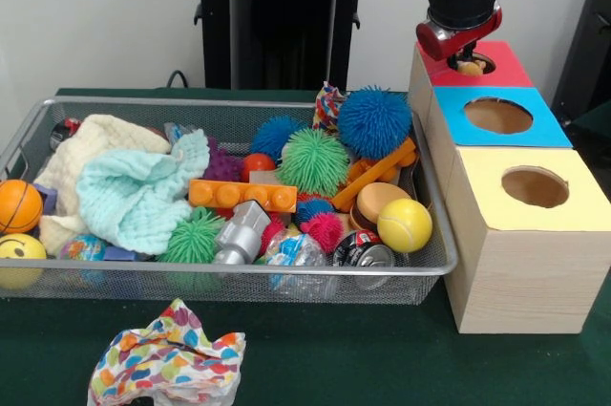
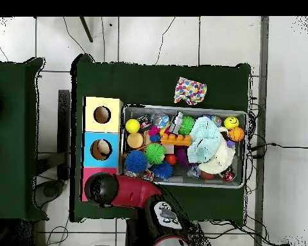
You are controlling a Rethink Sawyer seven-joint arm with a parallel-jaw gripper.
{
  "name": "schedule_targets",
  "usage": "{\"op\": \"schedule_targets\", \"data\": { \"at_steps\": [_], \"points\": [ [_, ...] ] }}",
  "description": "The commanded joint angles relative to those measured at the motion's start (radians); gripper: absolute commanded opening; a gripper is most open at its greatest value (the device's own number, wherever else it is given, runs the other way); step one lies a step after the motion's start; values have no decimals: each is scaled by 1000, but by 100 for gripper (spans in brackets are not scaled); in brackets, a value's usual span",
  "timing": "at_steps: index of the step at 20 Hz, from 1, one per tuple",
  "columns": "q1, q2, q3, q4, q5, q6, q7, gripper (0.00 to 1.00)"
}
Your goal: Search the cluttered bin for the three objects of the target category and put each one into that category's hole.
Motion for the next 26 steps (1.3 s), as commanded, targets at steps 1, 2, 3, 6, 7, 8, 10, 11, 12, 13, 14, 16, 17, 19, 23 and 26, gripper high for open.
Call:
{"op": "schedule_targets", "data": {
  "at_steps": [1,2,3,6,7,8,10,11,12,13,14,16,17,19,23,26],
  "points": [
    [-38,57,44,73,-49,105,125,0],
    [-40,55,50,71,-52,94,121,100],
    [-47,52,57,84,-42,59,135,100],
    [-73,53,109,85,-69,-42,100,100],
    [-78,54,123,83,-72,-50,95,100],
    [-73,43,111,100,-49,-52,137,100],
    [-62,37,103,99,-41,-62,163,100],
    [-59,36,104,92,-48,-60,158,100],
    [-67,39,117,92,-53,-68,147,100],
    [-68,37,120,93,-52,-67,147,100],
    [-68,30,117,95,-52,-57,147,100],
    [-64,23,111,93,-55,-47,147,100],
    [-62,20,109,91,-59,-43,142,100],
    [-58,11,107,95,-61,-40,144,100],
    [-60,1,108,98,-57,-38,150,100],
    [-43,-27,87,83,-58,-24,159,100]
  ]
}}
